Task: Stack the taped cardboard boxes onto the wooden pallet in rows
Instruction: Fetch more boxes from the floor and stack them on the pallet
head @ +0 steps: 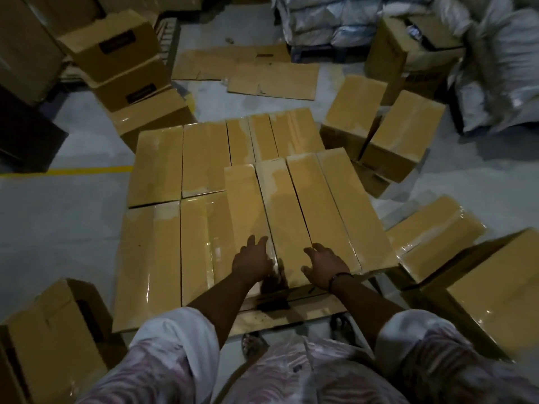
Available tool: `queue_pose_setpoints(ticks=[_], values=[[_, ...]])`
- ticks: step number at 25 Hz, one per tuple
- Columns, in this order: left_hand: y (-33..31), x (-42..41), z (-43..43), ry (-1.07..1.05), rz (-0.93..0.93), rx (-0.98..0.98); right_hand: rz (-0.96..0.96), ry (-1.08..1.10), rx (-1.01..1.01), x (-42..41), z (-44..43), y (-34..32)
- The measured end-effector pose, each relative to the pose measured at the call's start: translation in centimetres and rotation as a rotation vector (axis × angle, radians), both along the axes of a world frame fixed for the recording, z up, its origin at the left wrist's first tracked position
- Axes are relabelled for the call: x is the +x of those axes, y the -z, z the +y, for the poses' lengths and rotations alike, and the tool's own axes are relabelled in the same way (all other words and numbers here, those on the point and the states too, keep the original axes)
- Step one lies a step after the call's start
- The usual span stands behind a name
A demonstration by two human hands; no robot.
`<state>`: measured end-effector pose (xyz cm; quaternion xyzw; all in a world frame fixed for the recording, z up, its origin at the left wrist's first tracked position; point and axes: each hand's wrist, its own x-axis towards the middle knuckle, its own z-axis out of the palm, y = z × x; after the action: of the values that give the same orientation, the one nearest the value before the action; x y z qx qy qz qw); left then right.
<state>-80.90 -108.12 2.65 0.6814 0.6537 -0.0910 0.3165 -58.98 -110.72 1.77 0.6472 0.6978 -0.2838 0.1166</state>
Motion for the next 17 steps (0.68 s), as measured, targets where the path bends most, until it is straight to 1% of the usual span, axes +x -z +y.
queue_pose_setpoints(ticks=[5,9,12,15,17], values=[[0.8,-1.1,-0.5,0.084,-0.002,-0.036,0.044,0.133,0.047,-1.0,-2.2,-0.4],[1.4,0.5,-1.8,0.183,-0.035,-0.034,0.075,0.236,0.069,0.8,-4.8,-0.8],[1.2,3.7,-2.7,0.235,-0.067,-0.029,0.095,0.351,0.086,3.9,-6.5,-1.5],[0.2,8.2,-3.5,0.300,-0.064,0.007,0.121,0.482,0.149,7.8,-8.0,-2.6],[-0.6,12.0,-4.3,0.348,-0.065,0.029,0.134,0.521,0.169,10.8,-9.5,-2.9]])
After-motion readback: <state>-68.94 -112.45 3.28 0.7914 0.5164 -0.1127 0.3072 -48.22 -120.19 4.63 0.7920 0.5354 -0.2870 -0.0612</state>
